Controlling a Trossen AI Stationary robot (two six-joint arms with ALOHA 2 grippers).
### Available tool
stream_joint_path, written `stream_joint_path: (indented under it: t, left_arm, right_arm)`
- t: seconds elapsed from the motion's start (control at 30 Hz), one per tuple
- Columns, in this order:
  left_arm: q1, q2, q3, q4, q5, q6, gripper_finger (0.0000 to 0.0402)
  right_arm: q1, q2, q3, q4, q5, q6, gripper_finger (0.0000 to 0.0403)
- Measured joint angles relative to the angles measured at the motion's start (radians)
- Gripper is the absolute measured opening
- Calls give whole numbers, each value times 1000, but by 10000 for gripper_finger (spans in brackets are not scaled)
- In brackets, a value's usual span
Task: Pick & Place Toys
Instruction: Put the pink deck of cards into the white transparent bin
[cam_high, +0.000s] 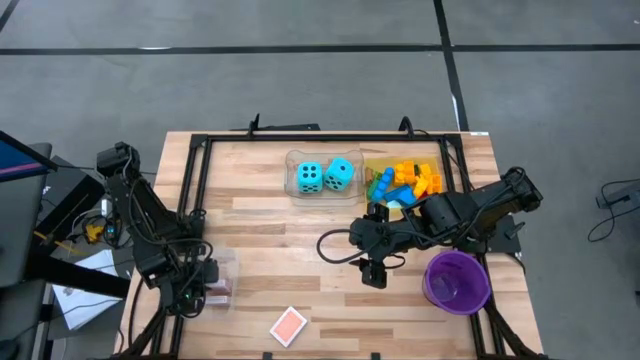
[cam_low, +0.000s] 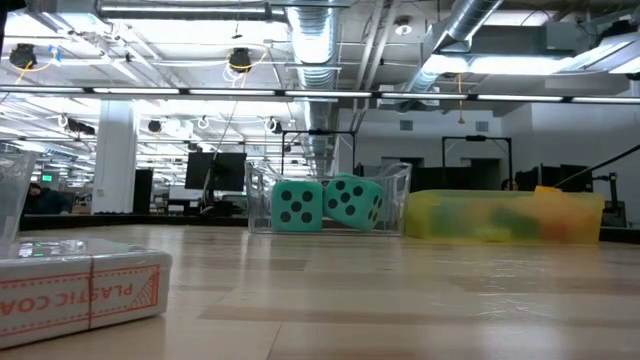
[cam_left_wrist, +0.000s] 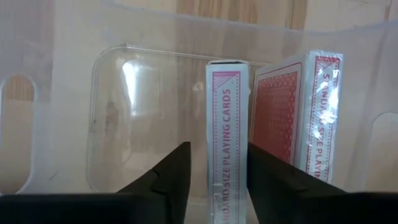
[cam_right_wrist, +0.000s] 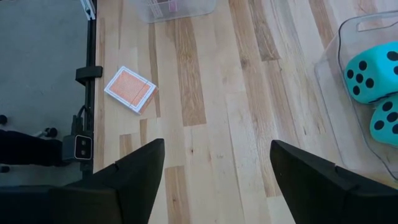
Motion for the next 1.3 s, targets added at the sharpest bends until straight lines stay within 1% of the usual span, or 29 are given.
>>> stream_joint_path:
  t: [0.2,0.37,0.43,0.67,0.93,1.13,1.3]
  left_arm:
    - [0,0,0,-1,-5,-4,163]
    - [0,0,0,-1,-8,-5,175]
    - [0,0,0,-1,-8,0,177]
    - [0,0,0,-2,-12,98,169]
    - [0,-1,0,-13,-11,108,176]
    - [0,-37,0,-21,-10,126,188]
    - [0,-72,0,-20,-10,161,187]
  right_arm:
    - [0,0,0,0,0,-3,284]
    - [0,0,0,0,0,-3,284]
    - [0,0,0,0,0,-3,284]
    - [0,0,0,0,0,-3,284]
    - [0,0,0,0,0,-7,284]
    - [0,0,0,0,0,-22,284]
    - [0,0,0,0,0,-22,284]
